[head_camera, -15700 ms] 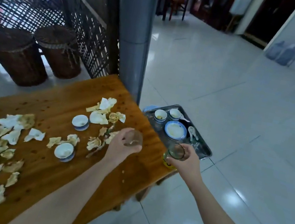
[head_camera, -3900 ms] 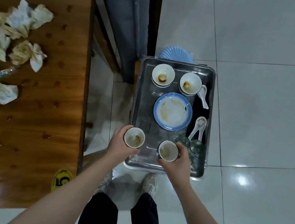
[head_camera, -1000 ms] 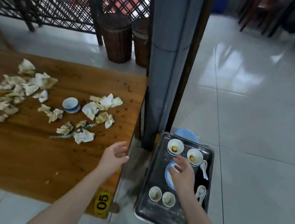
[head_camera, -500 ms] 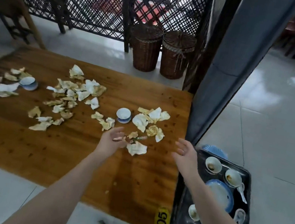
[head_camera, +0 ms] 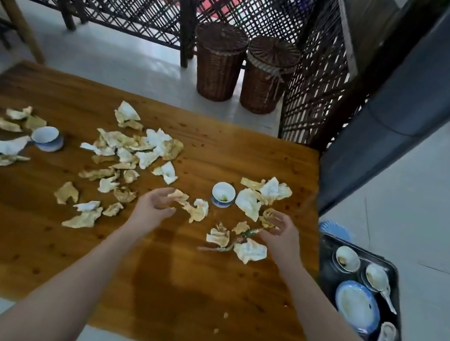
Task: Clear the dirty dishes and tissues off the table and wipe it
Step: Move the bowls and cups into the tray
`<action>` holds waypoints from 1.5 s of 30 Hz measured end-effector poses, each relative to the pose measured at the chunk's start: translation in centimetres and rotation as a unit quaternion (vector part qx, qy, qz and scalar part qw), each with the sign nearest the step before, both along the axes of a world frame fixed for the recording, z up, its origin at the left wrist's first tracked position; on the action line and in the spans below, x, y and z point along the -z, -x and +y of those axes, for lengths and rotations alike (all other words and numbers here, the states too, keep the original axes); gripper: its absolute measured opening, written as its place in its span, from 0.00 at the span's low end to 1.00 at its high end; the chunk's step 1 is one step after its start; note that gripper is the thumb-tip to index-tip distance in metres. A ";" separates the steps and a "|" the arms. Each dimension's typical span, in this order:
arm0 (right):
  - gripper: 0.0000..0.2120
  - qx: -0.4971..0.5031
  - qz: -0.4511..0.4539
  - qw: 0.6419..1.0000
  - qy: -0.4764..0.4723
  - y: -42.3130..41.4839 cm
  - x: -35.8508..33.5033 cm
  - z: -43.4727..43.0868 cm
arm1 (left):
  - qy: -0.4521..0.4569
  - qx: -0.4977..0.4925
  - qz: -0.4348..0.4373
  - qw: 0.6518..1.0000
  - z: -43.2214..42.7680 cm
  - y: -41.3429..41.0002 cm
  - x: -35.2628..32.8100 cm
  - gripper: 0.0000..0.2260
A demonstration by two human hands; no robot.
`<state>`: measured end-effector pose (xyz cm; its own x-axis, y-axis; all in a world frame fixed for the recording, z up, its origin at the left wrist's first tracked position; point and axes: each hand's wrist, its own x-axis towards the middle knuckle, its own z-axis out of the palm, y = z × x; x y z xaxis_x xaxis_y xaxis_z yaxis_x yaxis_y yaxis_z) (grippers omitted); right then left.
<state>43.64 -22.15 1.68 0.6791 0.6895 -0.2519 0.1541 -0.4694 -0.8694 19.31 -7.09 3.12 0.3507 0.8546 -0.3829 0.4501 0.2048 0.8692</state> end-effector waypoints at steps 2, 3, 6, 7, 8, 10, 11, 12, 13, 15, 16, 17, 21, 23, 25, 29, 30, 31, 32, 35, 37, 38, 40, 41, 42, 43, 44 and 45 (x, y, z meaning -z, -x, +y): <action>0.25 0.000 -0.001 1.000 0.004 0.2 0.4 1.0 | 0.011 -0.002 0.010 1.000 0.6 0.6 0.6 0.24; 0.25 -0.001 -0.001 1.000 0.008 0.2 0.6 1.5 | 0.016 -0.003 0.015 1.000 0.9 0.8 0.9 0.24; 0.26 -0.015 0.001 1.000 0.017 0.4 1.4 3.1 | 0.024 -0.013 0.025 0.999 1.7 1.4 1.8 0.24; 0.27 -0.022 0.004 1.000 0.020 0.4 1.7 3.6 | 0.026 -0.018 0.025 0.999 2.0 1.5 2.1 0.24; 0.27 -0.026 0.007 0.999 0.026 0.4 2.1 4.1 | 0.028 -0.021 0.028 0.999 2.3 1.6 2.4 0.24; 0.28 -0.027 0.018 0.999 0.035 0.4 2.8 5.2 | 0.031 -0.027 0.038 0.998 2.9 1.7 2.9 0.23; 0.28 -0.031 0.024 0.998 0.040 0.3 3.3 5.7 | 0.034 -0.033 0.040 0.998 3.3 1.8 3.1 0.23; 0.29 -0.036 0.030 0.998 0.045 0.3 3.6 6.3 | 0.037 -0.039 0.042 0.998 3.6 1.9 3.3 0.23; 0.29 -0.042 0.036 0.997 0.048 0.2 4.0 6.9 | 0.038 -0.044 0.045 0.997 3.9 1.9 3.5 0.23; 0.31 -0.049 0.044 0.996 0.058 0.1 4.8 8.1 | 0.041 -0.054 0.049 0.997 4.6 1.9 3.9 0.23; 0.31 -0.049 0.048 0.996 0.061 0.0 5.1 8.6 | 0.041 -0.057 0.048 0.996 4.8 1.9 4.2 0.23; 0.31 -0.048 0.050 0.996 0.060 -0.1 5.5 9.2 | 0.041 -0.060 0.047 0.996 5.0 1.9 4.4 0.22; 0.33 -0.059 0.049 0.995 0.068 -0.5 6.6 11.1 | 0.046 -0.080 0.041 0.995 5.3 1.9 5.2 0.22; 0.36 -0.077 0.046 0.993 0.076 -0.6 7.2 11.9 | 0.047 -0.091 0.040 0.994 5.5 2.0 5.5 0.21; 0.38 -0.096 0.053 0.991 0.078 -0.6 7.7 12.9 | 0.045 -0.106 0.036 0.993 5.6 2.1 5.7 0.20; 0.40 -0.109 0.045 0.989 0.084 0.0 8.5 14.1 | 0.033 -0.134 0.045 0.989 5.2 3.0 5.9 0.20; 0.40 -0.111 0.039 0.990 0.083 0.2 8.7 14.3 | 0.033 -0.140 0.047 0.989 5.2 3.3 5.9 0.20; 0.40 -0.115 0.033 0.990 0.080 0.3 8.8 14.4 | 0.031 -0.145 0.051 0.988 5.2 3.6 6.0 0.20; 0.39 -0.119 0.026 0.990 0.077 0.4 8.9 14.5 | 0.028 -0.148 0.054 0.987 5.2 3.9 6.1 0.20; 0.37 -0.120 0.018 0.990 0.066 0.6 8.7 14.6 | 0.022 -0.156 0.052 0.986 5.1 4.6 6.1 0.19; 0.36 -0.120 0.024 0.991 0.052 1.0 8.2 14.7 | 0.024 -0.162 0.045 0.986 5.3 4.9 6.0 0.18; 0.36 -0.121 0.028 0.991 0.049 1.2 7.9 14.8 | 0.025 -0.164 0.041 0.985 5.3 5.1 5.9 0.18; 0.36 -0.125 0.039 0.990 0.044 1.7 7.3 14.9 | 0.029 -0.168 0.034 0.985 5.5 5.3 5.7 0.18; 0.36 -0.127 0.044 0.990 0.040 2.1 6.9 15.0 | 0.031 -0.171 0.028 0.984 5.6 5.5 5.5 0.18; 0.36 -0.129 0.047 0.990 0.034 2.6 6.5 15.1 | 0.032 -0.172 0.022 0.984 5.6 5.7 5.4 0.18; 0.35 -0.130 0.047 0.990 0.029 3.0 6.1 15.2 | 0.032 -0.173 0.016 0.984 5.8 5.9 5.2 0.18; 0.35 -0.132 0.044 0.990 0.023 3.6 5.7 15.4 | 0.032 -0.172 0.011 0.985 5.9 6.2 5.0 0.17; 0.35 -0.134 0.039 0.990 0.018 4.1 5.3 15.5 | 0.033 -0.172 0.008 0.985 6.1 6.5 4.9 0.17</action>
<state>39.50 -6.66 -3.67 0.4510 0.8317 -0.3240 0.2091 -0.4513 -0.8675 12.80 -1.01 -1.74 0.0387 0.8952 -0.4440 0.3582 0.4024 0.8425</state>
